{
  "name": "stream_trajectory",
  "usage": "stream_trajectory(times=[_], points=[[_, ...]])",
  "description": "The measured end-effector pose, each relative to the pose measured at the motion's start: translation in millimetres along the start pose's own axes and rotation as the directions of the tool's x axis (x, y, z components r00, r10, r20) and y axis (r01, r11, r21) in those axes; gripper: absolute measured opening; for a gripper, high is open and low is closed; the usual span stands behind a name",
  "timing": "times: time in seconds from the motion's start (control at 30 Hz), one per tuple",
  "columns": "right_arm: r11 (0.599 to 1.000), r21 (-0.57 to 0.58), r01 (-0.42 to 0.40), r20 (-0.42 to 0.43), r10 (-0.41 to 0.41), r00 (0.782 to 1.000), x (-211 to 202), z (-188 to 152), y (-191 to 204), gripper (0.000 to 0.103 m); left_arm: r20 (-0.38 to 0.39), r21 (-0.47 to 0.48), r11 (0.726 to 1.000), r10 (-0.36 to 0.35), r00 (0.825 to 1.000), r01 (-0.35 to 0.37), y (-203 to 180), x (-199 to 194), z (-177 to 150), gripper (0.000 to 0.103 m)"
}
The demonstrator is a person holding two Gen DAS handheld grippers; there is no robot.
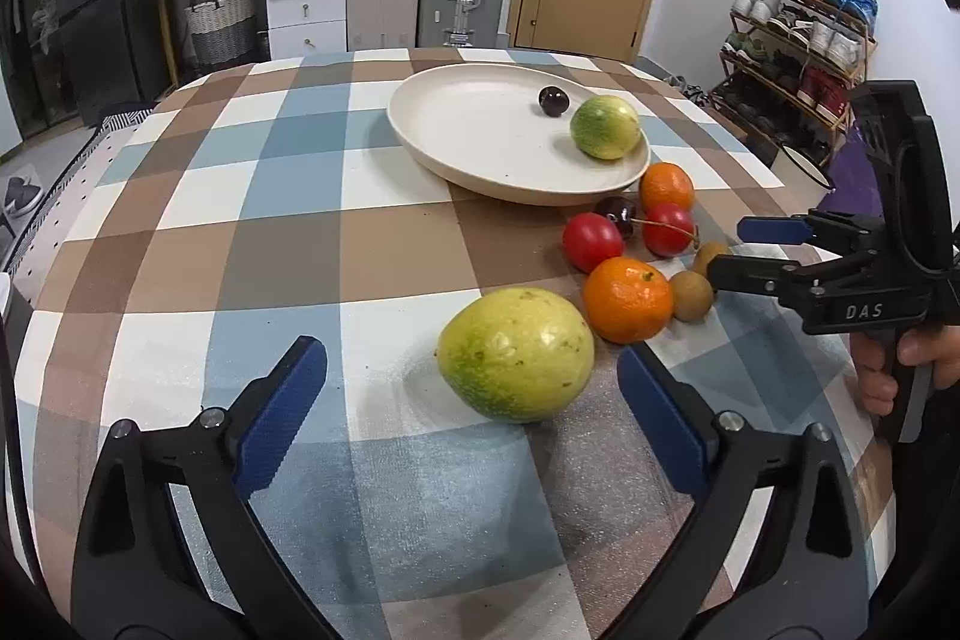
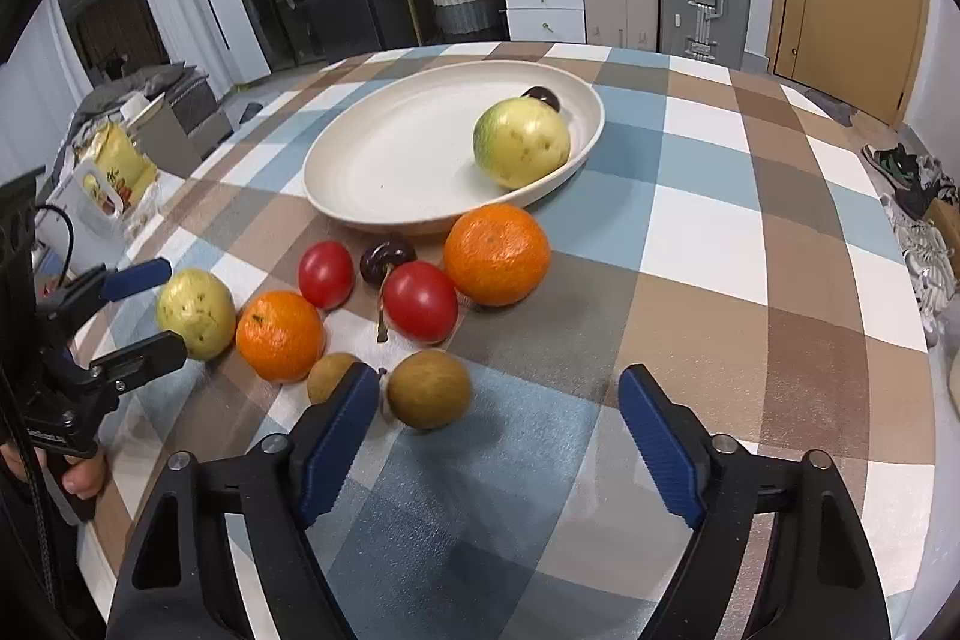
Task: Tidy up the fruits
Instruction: 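Grasp the green-yellow fruit with the left tool while the right tool grasps a brown round fruit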
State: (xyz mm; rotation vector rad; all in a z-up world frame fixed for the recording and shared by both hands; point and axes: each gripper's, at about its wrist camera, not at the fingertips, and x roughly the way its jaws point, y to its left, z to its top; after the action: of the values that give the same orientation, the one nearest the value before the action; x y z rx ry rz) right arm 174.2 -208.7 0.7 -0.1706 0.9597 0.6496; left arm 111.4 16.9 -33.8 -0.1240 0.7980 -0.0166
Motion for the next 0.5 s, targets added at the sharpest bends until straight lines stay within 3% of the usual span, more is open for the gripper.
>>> stream_trajectory(times=[0.23,0.37,0.5], points=[[1.000,-0.029,0.000,-0.015,0.000,1.000,3.5,-2.0,6.3,0.078,-0.022,0.008,1.000,-0.015,1.000,0.015,-2.0,4.4,0.1,0.075],[1.000,-0.030,-0.003,-0.014,0.003,1.000,3.1,-2.1,7.3,0.075,-0.022,0.015,0.999,-0.034,0.999,0.035,-3.0,4.8,0.2,0.069],[0.999,-0.034,0.002,-0.010,-0.003,1.000,3.2,-1.9,7.5,0.068,-0.025,0.026,0.996,-0.084,0.996,0.085,-6.3,4.5,-0.6,0.053]])
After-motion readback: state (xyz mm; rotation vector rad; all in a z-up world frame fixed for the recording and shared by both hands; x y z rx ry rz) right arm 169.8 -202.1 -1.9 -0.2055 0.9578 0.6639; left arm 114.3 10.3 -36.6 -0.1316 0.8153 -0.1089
